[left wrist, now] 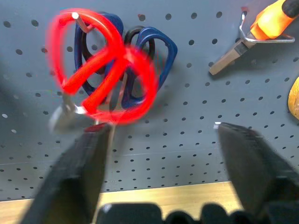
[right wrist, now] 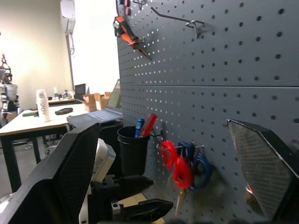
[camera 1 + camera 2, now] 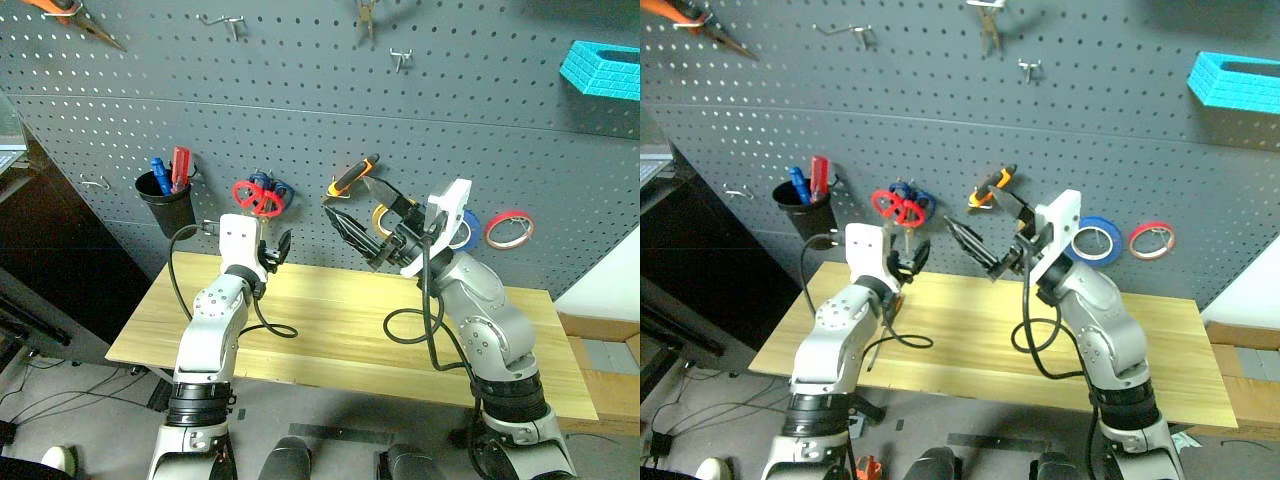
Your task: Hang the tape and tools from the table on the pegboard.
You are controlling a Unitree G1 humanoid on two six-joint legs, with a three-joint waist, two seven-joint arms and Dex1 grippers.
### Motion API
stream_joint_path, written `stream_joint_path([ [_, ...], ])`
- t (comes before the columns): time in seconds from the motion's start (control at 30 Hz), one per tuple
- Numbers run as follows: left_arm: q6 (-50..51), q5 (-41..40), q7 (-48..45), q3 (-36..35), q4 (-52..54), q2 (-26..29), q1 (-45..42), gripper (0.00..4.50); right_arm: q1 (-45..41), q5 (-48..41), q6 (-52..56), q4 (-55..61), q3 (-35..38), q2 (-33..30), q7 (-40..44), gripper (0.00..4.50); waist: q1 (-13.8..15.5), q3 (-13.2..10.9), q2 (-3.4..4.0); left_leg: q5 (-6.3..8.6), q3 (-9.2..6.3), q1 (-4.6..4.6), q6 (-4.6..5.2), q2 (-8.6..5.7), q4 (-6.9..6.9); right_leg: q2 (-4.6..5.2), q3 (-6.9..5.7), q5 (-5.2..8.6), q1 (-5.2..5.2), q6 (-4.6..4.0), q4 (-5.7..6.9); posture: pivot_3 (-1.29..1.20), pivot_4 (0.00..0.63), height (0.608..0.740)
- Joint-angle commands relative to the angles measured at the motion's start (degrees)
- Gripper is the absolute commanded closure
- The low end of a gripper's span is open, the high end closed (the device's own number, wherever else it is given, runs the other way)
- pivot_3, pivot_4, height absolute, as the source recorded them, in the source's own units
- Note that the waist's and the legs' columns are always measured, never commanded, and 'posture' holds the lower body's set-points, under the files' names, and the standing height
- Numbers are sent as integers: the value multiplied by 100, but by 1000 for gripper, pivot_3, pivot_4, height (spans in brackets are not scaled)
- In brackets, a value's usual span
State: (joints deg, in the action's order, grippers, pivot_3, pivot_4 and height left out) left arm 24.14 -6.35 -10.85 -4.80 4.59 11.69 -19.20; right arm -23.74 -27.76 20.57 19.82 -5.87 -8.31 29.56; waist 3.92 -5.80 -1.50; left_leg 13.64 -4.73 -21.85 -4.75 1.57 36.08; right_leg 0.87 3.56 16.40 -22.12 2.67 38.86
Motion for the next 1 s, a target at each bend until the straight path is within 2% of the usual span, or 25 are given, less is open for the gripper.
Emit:
stream_joint_path([
  [0.03, -128, 18, 32, -49, 112, 17, 360, 15, 94, 17, 78, 274, -53, -197, 97, 0, -25, 0, 0, 0, 2, 1, 0, 0, 0, 0, 2, 0, 0, 0, 0, 168, 75, 740],
  [0.17, 100, 8, 310, -231, 105, -80, 970, 15, 181, 814, 313, 131, -615, -806, 102, 0, -103, -21, 6, 1, 7, 4, 2, 1, -1, 1, 7, 2, 0, 0, -1, 164, 110, 740],
  [0.27, 326, -69, 500, -451, 208, -96, 1242, 15, 179, 1018, 580, 103, -984, -1115, 292, 0, -126, -85, 3, 1, 6, 5, 2, 5, -1, -3, 7, 4, -3, -2, 1, 154, 146, 740],
  [0.33, 449, -89, 560, -652, 71, 12, 1319, 15, 43, 1433, 530, -91, -1495, -1271, 515, 0, -159, -158, 6, -2, 6, 9, 7, 8, -1, -6, 7, 13, -1, 3, 2, 154, 165, 740],
  [0.53, 458, -155, -9, -802, -843, 707, 851, 15, -599, 1747, 815, -653, -1937, -624, 390, 0, -253, -479, 1, -16, 1, 4, 27, 10, -1, -8, 4, 22, -10, 20, 13, 160, 239, 740],
  [0.67, 90, -3, -229, -821, -2291, 1206, -42, 15, -951, 1931, 1015, -1051, -2034, -221, 307, 0, -244, -643, -26, -15, -7, -13, 26, 9, -4, -1, -8, 5, -17, -8, 6, 157, 268, 740],
  [0.8, -312, 81, -582, -615, -3379, 1431, -724, 15, -1094, 1966, 1200, -1147, -1902, -1, 238, 0, -253, -790, -33, -13, -18, -37, 23, 5, -4, 10, -27, 5, -30, -9, 5, 148, 293, 740],
  [0.9, -683, 154, -691, -573, -4241, 1501, -1140, 15, -1144, 2006, 1263, -1179, -1847, 53, 215, 0, -263, -860, -35, -13, -19, -107, 22, 1, -2, 15, -34, 5, -104, -10, 12, 138, 309, 740],
  [1.0, -742, 104, -969, -553, -4906, 1502, -1419, 15, -1161, 2051, 1297, -1194, -1819, 42, 191, 0, -272, -913, -40, -12, -20, -121, 22, 2, -5, 18, -44, 4, -119, -12, 12, 130, 315, 740],
])
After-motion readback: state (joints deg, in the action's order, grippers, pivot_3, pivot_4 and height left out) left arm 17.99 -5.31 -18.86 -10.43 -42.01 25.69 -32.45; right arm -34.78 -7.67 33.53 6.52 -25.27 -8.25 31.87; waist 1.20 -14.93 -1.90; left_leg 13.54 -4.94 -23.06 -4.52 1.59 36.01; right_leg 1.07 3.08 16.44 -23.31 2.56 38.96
